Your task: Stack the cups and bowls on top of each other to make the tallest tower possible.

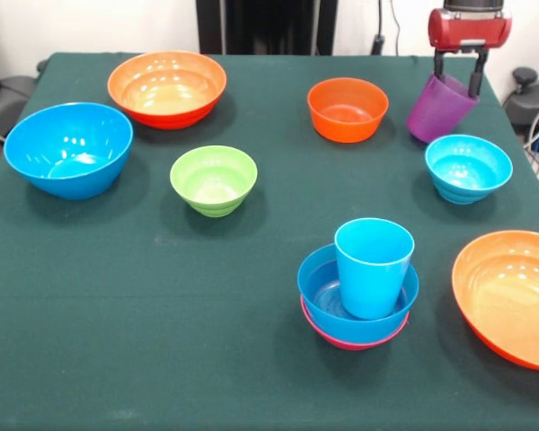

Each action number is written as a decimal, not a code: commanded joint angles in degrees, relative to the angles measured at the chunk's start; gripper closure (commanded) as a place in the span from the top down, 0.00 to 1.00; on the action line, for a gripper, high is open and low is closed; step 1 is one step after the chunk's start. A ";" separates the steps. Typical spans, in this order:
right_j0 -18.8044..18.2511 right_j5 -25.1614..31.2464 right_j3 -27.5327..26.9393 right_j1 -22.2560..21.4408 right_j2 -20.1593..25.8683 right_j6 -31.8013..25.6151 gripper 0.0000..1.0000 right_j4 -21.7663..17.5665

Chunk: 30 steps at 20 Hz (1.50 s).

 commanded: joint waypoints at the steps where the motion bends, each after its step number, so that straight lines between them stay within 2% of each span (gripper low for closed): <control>1: -2.04 2.35 0.18 1.17 3.03 7.64 1.00 -1.15; 6: -3.47 5.32 2.39 -3.80 4.01 7.55 1.00 -1.48; 12: -6.35 10.86 5.91 -12.41 6.39 6.92 1.00 -1.68; 16: -9.46 13.58 7.30 -16.04 8.70 5.82 1.00 -2.28; 22: -12.17 14.03 8.00 -16.88 10.25 4.74 1.00 -3.44; 30: -9.53 10.13 5.89 -12.16 7.88 5.26 1.00 -3.26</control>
